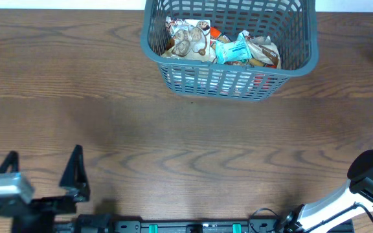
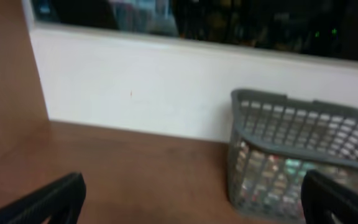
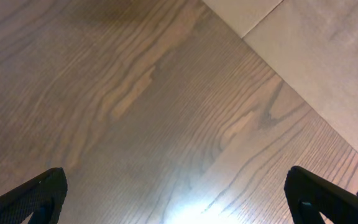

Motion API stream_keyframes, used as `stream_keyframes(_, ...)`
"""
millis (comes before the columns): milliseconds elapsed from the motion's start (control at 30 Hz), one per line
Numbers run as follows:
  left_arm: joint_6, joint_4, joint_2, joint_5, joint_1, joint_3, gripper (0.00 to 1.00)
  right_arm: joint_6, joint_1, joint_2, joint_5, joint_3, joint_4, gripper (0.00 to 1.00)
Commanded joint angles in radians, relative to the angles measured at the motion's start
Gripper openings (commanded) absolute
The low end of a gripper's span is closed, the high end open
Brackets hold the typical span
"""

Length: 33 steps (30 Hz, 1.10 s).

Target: Pack container

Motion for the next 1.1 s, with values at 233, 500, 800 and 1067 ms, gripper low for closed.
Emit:
stream_keyframes(233,-0.035,0.41,-0.18,0.049,0.058,-0.575,0.99,-0.014,-0.007,0.007,0.003,-0.004,0.001,0.99)
stream_keyframes(500,-0.267,0.678,-0.246,0.041,0.058,-0.883,0.98,-0.014,-0.012,0.007,0.003,-0.004,0.001,0.99)
stream_keyframes(800,-0.317,0.698,-0.313,-0.004,0.058,-1.021,0.99,-0.014,-0.012,0.007,0.003,-0.004,0.002,0.99)
stream_keyframes(1067,-0.317,0.698,-0.313,-0.004,0.058,-1.103,0.99,-0.014,-0.012,0.007,0.003,-0.004,0.002,0.99)
